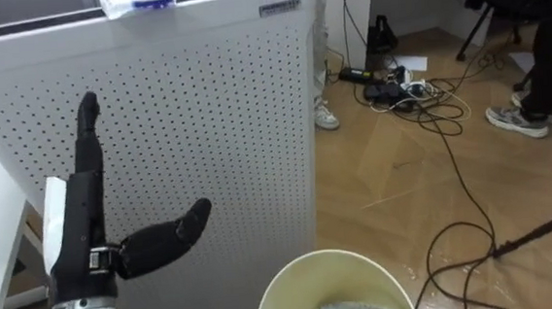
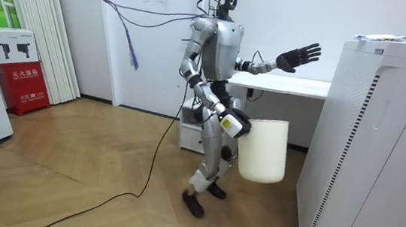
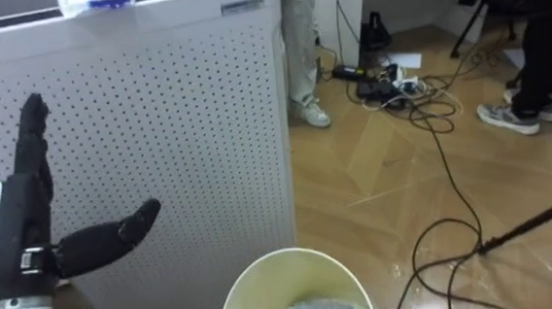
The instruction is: Pick garbage
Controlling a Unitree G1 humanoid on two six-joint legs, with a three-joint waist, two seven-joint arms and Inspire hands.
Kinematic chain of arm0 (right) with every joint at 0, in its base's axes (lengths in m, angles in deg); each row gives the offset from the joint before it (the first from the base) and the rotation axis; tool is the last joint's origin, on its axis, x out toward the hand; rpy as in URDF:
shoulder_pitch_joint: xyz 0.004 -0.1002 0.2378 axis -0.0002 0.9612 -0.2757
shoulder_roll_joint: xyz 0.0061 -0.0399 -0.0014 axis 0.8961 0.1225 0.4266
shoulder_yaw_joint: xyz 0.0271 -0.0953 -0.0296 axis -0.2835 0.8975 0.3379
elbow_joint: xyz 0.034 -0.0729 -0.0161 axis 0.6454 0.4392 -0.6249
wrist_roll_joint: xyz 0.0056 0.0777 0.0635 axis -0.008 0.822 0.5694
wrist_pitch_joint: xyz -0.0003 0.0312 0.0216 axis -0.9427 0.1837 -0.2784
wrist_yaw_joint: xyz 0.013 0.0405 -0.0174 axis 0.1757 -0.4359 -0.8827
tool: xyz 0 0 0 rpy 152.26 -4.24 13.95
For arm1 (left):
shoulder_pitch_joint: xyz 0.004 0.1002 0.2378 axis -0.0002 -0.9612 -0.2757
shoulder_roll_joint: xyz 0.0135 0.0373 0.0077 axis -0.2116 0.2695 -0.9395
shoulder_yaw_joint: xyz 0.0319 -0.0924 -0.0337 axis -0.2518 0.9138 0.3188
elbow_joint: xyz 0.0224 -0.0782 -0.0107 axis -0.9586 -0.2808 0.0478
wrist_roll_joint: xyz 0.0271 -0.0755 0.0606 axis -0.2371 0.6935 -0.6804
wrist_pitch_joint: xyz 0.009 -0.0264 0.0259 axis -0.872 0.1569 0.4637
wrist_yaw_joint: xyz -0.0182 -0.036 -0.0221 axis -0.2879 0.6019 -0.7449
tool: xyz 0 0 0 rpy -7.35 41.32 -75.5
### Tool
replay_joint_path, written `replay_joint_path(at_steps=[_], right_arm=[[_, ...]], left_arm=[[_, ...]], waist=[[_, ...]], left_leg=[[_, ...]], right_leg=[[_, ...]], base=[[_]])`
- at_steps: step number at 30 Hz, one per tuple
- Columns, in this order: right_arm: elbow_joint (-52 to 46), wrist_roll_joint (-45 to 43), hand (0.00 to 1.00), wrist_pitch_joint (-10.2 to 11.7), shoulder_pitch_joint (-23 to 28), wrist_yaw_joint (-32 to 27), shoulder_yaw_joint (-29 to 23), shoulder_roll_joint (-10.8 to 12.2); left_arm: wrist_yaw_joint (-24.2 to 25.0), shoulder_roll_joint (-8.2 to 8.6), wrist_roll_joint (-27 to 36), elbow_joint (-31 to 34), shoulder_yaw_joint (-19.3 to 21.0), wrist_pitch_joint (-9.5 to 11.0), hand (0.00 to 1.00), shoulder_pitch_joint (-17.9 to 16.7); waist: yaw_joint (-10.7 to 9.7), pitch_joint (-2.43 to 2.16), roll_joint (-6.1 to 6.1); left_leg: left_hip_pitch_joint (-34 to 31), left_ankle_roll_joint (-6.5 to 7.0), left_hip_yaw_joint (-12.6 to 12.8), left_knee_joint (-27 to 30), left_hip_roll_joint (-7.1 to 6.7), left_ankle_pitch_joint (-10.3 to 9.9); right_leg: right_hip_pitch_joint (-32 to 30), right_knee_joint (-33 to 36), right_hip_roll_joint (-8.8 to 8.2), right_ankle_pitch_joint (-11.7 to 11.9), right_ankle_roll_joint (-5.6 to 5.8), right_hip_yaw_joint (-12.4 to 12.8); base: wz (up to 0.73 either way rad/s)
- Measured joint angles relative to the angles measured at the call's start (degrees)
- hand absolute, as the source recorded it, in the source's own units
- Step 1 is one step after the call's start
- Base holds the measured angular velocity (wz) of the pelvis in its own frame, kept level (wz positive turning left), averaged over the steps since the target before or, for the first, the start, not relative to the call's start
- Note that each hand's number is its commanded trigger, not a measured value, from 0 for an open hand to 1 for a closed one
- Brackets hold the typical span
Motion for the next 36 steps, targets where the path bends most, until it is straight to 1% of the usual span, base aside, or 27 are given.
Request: replay_joint_path(at_steps=[1,2,3,5,7,9,10,11,14,16,18,19,20,21,22,23,24,25,26,27,28,29,31,34,36], right_arm=[[0.0,0.0,1.0,0.0,0.0,-0.1,0.0,-0.1],[0.1,0.0,1.0,0.0,0.4,-0.3,0.0,-0.1],[0.3,-0.5,1.0,0.0,0.6,-0.4,-0.1,-0.2],[0.3,-0.7,1.0,0.0,0.6,-0.3,0.0,-0.1],[0.2,-1.4,1.0,0.0,0.8,-0.1,-0.1,0.0],[0.1,-2.1,1.0,0.0,0.8,0.0,-0.2,-0.1],[0.1,-2.4,1.0,0.0,0.8,-0.1,-0.3,0.0],[0.1,-2.6,1.0,0.0,0.8,0.0,-0.3,0.0],[0.1,-3.5,1.0,0.0,0.8,0.2,-0.6,0.1],[0.1,-3.7,1.0,0.0,1.0,0.7,-0.6,0.1],[-0.2,-4.0,1.0,0.0,1.0,1.2,-0.8,0.0],[-0.2,-4.0,1.0,0.0,1.0,1.3,-0.8,0.0],[-0.2,-3.9,1.0,0.0,1.0,1.4,-1.4,0.0],[-0.1,-3.5,1.0,0.1,1.2,1.3,-2.5,0.2],[-0.1,-3.1,1.0,0.1,1.2,1.2,-3.4,0.3],[0.6,-3.0,1.0,0.1,1.3,0.9,-5.2,0.0],[1.1,-3.7,1.0,0.1,1.2,0.8,-5.4,-0.1],[1.1,-5.1,1.0,0.1,1.2,0.9,-5.2,0.3],[0.9,-5.6,1.0,0.1,1.2,1.0,-5.2,0.5],[0.3,-6.8,1.0,0.1,1.2,1.1,-5.1,0.6],[-0.1,-7.1,1.0,0.1,1.6,1.1,-5.1,0.6],[-0.1,-7.1,1.0,0.1,1.5,1.1,-5.1,0.6],[-0.1,-7.1,1.0,0.0,1.7,1.1,-5.0,0.6],[-0.1,-7.1,1.0,0.0,1.8,1.3,-4.7,0.6],[-0.1,-7.0,1.0,0.0,1.8,1.3,-4.7,0.6]], left_arm=[[0.0,0.06,-0.4,0.0,-0.1,0.0,0.0,0.0],[0.0,0.05,-1.2,0.0,-0.4,0.0,0.0,0.0],[-0.4,-0.04,-2.7,0.5,-0.5,0.0,0.0,0.0],[-1.7,-0.15,-5.3,1.9,-0.2,0.0,0.0,-0.1],[-2.2,-0.14,-9.4,3.0,1.3,0.0,0.0,-0.3],[-2.2,-0.2,-11.5,3.9,2.2,-0.3,0.0,-0.3],[-2.2,-0.2,-12.6,4.8,2.6,-0.5,0.0,-0.3],[-2.2,-0.18,-13.1,5.4,2.8,-0.6,0.0,-0.3],[-2.7,-0.2,-14.5,7.2,4.3,-0.7,0.0,-0.3],[-3.7,-0.28,-15.7,7.6,5.2,-0.7,0.0,-0.4],[-6.2,-0.39,-18.5,8.6,7.0,-0.7,0.0,-0.4],[-6.9,-0.5,-19.3,8.8,7.6,-0.7,0.0,-0.4],[-8.1,-0.84,-21.5,9.1,8.6,-0.7,0.0,0.1],[-9.2,-1.47,-23.0,9.4,8.6,-0.6,0.0,1.0],[-9.5,-1.64,-24.1,9.8,8.5,-0.6,0.0,1.9],[-10.6,-1.74,-26.0,10.2,8.7,-0.2,0.0,3.0],[-12.0,-2.02,-27.0,10.2,9.2,-0.3,0.0,2.9],[-12.9,-2.32,-27.6,10.2,10.6,-0.4,0.0,2.8],[-13.4,-2.35,-28.0,10.2,11.5,-0.4,0.0,2.9],[-14.3,-2.41,-28.5,10.2,13.0,-0.5,0.0,2.9],[-14.9,-2.68,-28.4,10.2,13.8,-0.6,0.0,3.0],[-15.2,-2.69,-28.4,10.2,14.2,-0.5,0.0,3.0],[-16.1,-2.72,-28.7,10.2,15.6,-0.5,0.0,3.0],[-17.5,-3.18,-30.9,10.3,16.3,-0.6,0.0,3.0],[-18.2,-4.21,-33.4,10.3,16.3,-0.9,0.0,3.0]], waist=[[0.0,0.0,0.0],[-0.3,-0.19,0.19],[-0.2,-0.56,0.17],[0.4,-0.76,0.1],[1.3,-0.92,-0.11],[1.4,-0.95,-0.12],[1.4,-1.03,-0.15],[1.4,-1.04,-0.16],[1.5,-1.11,-0.22],[1.4,-1.16,-0.22],[1.3,-1.21,-0.21],[1.3,-1.2,-0.22],[1.2,-0.74,-0.73],[1.2,-0.51,-1.09],[1.3,-0.67,-0.33],[2.1,-0.78,-0.49],[4.1,-0.68,-0.09],[5.3,-0.56,0.28],[5.6,-0.54,0.48],[5.8,-0.4,1.07],[5.6,-0.62,1.65],[5.6,-0.74,1.92],[5.0,-1.19,2.86],[4.7,-1.25,3.11],[4.6,-1.23,3.08]], left_leg=[[0.7,-0.15,-0.6,-0.6,0.0,0.0],[2.0,-0.68,-2.3,-2.0,-0.08,0.1],[3.1,-1.22,-3.4,-4.1,0.19,0.5],[4.2,-1.86,-4.0,-6.1,1.16,0.8],[6.4,-2.32,-4.1,-7.9,2.04,1.1],[8.4,-2.67,-4.3,-9.4,2.34,1.3],[9.5,-2.74,-4.9,-10.4,2.45,1.4],[10.0,-2.76,-4.9,-10.8,2.56,1.4],[12.3,-3.41,-5.4,-12.7,2.66,1.8],[13.2,-3.43,-5.4,-12.7,2.65,1.8],[13.5,-3.96,-5.3,-12.2,2.62,1.7],[13.2,-4.35,-5.1,-11.4,2.53,1.5],[9.6,-6.7,-4.5,-4.8,2.17,0.4],[5.4,-7.84,-4.5,-3.5,2.66,-0.4],[3.1,-8.59,-5.0,-5.4,3.62,0.2],[1.2,-5.71,-1.6,-6.1,4.7,2.7],[2.1,-5.01,0.4,-7.3,4.7,3.2],[3.2,-5.0,0.4,-7.9,4.64,3.2],[3.8,-5.0,0.2,-8.3,4.5,3.2],[5.2,-5.0,-0.2,-9.2,4.35,3.1],[6.3,-5.01,-0.2,-10.4,4.17,3.2],[6.7,-5.03,-0.2,-10.9,4.06,3.2],[8.3,-5.09,-0.2,-12.8,3.71,3.8],[9.0,-5.23,-0.2,-13.4,3.72,4.0],[9.1,-5.26,-0.1,-13.6,3.75,4.0]], right_leg=[[0.3,-2.9,0.78,2.5,-0.1,0.5],[2.0,-5.6,1.69,5.7,-0.55,0.8],[3.6,-7.8,2.54,6.2,-0.86,0.1],[5.6,-11.3,3.62,7.0,-1.38,-0.8],[8.3,-14.7,4.52,7.4,-1.81,-0.9],[10.8,-17.0,4.93,7.5,-1.93,-1.2],[12.2,-18.5,5.21,7.5,-1.97,-1.5],[12.8,-19.1,5.34,7.6,-2.01,-1.6],[15.6,-21.8,5.63,7.7,-2.09,-1.8],[17.6,-23.3,5.65,7.7,-2.1,-2.0],[19.0,-24.6,5.6,7.7,-2.13,-1.6],[19.4,-25.1,5.46,7.8,-2.22,-1.0],[20.4,-26.1,4.71,8.0,-2.19,3.0],[20.5,-26.6,4.26,8.0,-2.17,7.8],[20.2,-26.4,4.3,7.7,-1.79,8.9],[18.3,-24.9,3.69,6.2,-0.23,9.3],[17.9,-24.2,3.33,5.9,0.37,6.9],[17.9,-24.5,3.39,6.3,0.47,4.8],[17.9,-25.3,3.52,6.7,0.25,4.0],[18.0,-25.9,3.56,7.5,-0.03,2.4],[18.9,-26.0,3.63,7.7,-0.07,1.6],[19.0,-26.1,3.68,7.7,-0.08,1.5],[19.7,-26.0,3.56,7.7,-0.07,1.4],[19.8,-26.0,3.59,7.7,-0.08,0.8],[19.8,-26.0,3.63,7.7,-0.08,0.7]], base=[[0.5],[0.45],[0.4],[0.11],[-0.02],[0.03],[0.08],[0.08],[0.01],[0.04],[0.08],[0.26],[0.53],[0.73],[0.78],[0.41],[0.07],[-0.21],[-0.24],[-0.12],[-0.11],[-0.04],[-0.03],[-0.06],[-0.04]])
